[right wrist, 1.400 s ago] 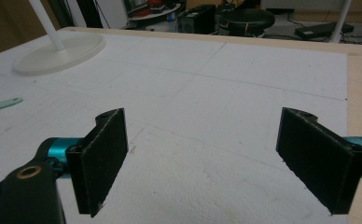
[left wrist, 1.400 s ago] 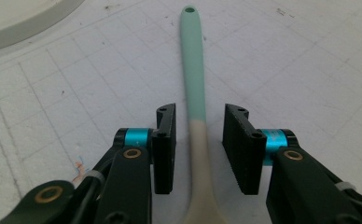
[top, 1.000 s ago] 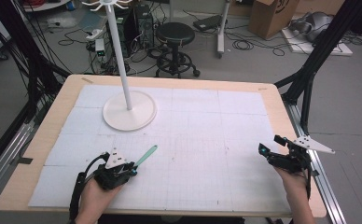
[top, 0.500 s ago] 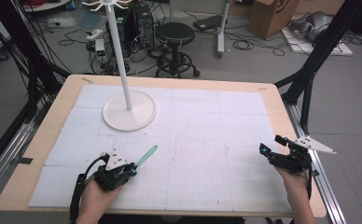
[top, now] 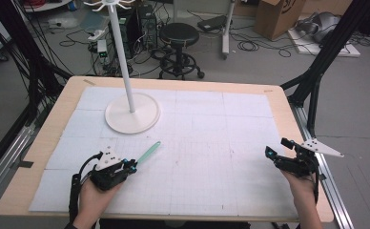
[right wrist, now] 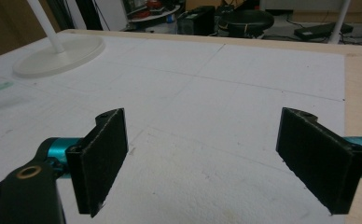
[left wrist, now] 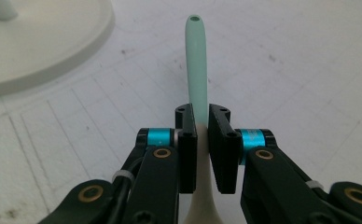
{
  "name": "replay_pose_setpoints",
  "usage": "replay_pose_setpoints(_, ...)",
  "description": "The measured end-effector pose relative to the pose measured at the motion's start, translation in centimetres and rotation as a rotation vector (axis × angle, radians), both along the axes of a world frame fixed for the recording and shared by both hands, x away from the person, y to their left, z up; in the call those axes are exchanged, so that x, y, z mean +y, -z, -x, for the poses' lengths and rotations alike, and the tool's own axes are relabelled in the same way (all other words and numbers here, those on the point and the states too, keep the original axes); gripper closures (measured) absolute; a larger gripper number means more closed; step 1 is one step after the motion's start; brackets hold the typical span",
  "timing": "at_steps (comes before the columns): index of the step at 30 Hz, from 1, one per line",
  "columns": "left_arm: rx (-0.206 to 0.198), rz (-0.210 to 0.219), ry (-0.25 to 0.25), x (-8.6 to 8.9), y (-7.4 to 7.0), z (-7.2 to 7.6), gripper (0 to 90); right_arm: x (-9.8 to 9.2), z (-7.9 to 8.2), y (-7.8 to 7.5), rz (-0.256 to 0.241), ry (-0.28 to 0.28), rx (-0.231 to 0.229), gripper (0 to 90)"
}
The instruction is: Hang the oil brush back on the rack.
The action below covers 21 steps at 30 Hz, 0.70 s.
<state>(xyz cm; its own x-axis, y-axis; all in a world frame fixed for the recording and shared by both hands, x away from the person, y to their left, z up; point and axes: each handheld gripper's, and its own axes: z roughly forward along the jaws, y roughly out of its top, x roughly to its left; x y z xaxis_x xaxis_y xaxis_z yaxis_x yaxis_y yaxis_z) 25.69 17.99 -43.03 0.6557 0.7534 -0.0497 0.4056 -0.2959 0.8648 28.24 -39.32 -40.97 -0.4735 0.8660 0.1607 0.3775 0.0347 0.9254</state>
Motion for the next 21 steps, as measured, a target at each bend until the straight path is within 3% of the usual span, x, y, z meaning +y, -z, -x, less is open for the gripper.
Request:
replay_pose_setpoints(6, -0.045, 0.065, -0.02, 1.2, -1.4, -0.6, 82.3, 0.0, -0.1, 0.0, 0.007, -0.005, -0.004, 15.6)
replay_pose_setpoints(8, -0.09, 0.101, -0.039, 2.0, -2.7, -1.0, 82.3, 0.1, -0.1, 0.0, 0.003, 0.0, 0.0, 15.6)
replay_pose_setpoints(9, -0.09, 0.101, -0.039, 2.0, -2.7, -1.0, 82.3, 0.1, -0.1, 0.0, 0.003, 0.0, 0.0, 15.6)
replay_pose_setpoints(11, -0.128, 0.136, -0.057, 2.6, -3.9, -1.3, 82.3, 0.1, -0.1, 0.1, 0.011, -0.005, 0.0, 15.6)
replay_pose_setpoints(15, -0.196, 0.158, -0.078, 3.4, -6.2, -1.6, 82.3, 0.2, -0.1, 0.1, 0.012, -0.006, 0.005, 15.6)
replay_pose_setpoints(16, -0.196, 0.158, -0.078, 3.4, -6.2, -1.6, 82.3, 0.2, -0.1, 0.1, 0.012, -0.006, 0.006, 15.6)
replay_pose_setpoints(18, -0.24, 0.173, -0.1, 4.0, -8.0, -1.9, 82.3, 0.3, -0.1, 0.2, 0.011, -0.007, 0.006, 15.6)
replay_pose_setpoints(20, -0.25, 0.178, -0.108, 4.2, -8.4, -2.0, 82.3, 0.3, -0.2, 0.2, 0.012, -0.007, 0.005, 15.6)
replay_pose_setpoints(21, -0.278, 0.193, -0.125, 4.7, -9.7, -2.2, 82.3, 0.3, -0.1, 0.2, 0.011, -0.007, 0.007, 15.6)
